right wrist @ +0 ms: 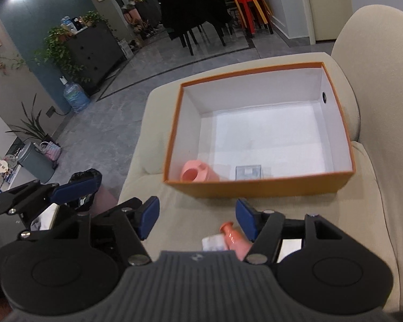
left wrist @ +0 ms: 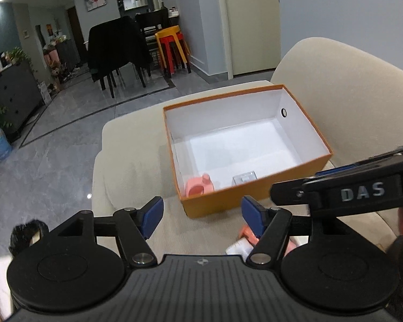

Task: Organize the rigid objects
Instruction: 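Move both tools back toward the remaining items on the sofa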

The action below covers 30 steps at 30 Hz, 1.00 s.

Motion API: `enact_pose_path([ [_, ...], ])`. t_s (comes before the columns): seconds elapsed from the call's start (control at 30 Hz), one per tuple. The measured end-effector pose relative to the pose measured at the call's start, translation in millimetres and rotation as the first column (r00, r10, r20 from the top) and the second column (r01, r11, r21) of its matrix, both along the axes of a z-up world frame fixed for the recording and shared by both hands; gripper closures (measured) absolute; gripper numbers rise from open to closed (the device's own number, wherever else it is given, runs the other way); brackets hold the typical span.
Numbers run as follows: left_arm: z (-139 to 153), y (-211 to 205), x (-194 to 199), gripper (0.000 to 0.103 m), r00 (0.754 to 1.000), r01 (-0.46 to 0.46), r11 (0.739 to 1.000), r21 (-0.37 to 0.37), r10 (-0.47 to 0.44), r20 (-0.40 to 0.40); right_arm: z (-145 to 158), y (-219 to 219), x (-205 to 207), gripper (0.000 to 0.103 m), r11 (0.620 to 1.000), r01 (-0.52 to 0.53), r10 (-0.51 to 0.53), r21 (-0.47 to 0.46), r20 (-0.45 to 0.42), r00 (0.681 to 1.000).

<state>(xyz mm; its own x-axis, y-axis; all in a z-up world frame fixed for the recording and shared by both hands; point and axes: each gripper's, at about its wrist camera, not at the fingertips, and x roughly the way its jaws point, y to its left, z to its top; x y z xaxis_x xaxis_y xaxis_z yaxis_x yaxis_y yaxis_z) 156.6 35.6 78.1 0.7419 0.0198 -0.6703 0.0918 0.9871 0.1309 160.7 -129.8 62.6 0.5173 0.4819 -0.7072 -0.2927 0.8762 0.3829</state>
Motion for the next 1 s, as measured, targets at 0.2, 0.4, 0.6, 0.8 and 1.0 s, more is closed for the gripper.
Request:
enact_pose_path([
  [0.2,-18.6,6.5,-33.8,0.025,0.999,-0.030,0.996,-0.085,0.029,-0.021,-5.7,-9.1,-44.9,0.040,1.000,-0.009,0.009,-0.014,0.009,1.000],
  [0.4,-36.6,17.0,-57.2,0.025,0.998,-0.054,0.988,-0.146,0.048,-0.046,-26.6,-18.9,-78.7,0.040,0.998,-0.020,0.020,-0.067,-0.006,1.000],
  [0.6,-55.8,22.5,-79.8,0.025,0.995,-0.087,0.978,-0.188,0.077,-0.060,-49.9,-35.3,-106.2,0.040,0.994,-0.033,0.029,-0.100,-0.041,0.999],
  [0.8,-77.5,28.2,-96.6,0.025,0.992,-0.111,0.973,-0.204,0.094,-0.089,-71.3,-48.9,-123.7,0.039,0.987,-0.025,0.017,-0.160,-0.053,0.998],
  [1.0,-98.0,33.0,-106.0,0.025,0.991,-0.099,0.975,-0.201,0.077,-0.111,-90.9,-64.4,-125.3,0.035,0.976,-0.010,-0.004,-0.218,-0.064,0.998],
])
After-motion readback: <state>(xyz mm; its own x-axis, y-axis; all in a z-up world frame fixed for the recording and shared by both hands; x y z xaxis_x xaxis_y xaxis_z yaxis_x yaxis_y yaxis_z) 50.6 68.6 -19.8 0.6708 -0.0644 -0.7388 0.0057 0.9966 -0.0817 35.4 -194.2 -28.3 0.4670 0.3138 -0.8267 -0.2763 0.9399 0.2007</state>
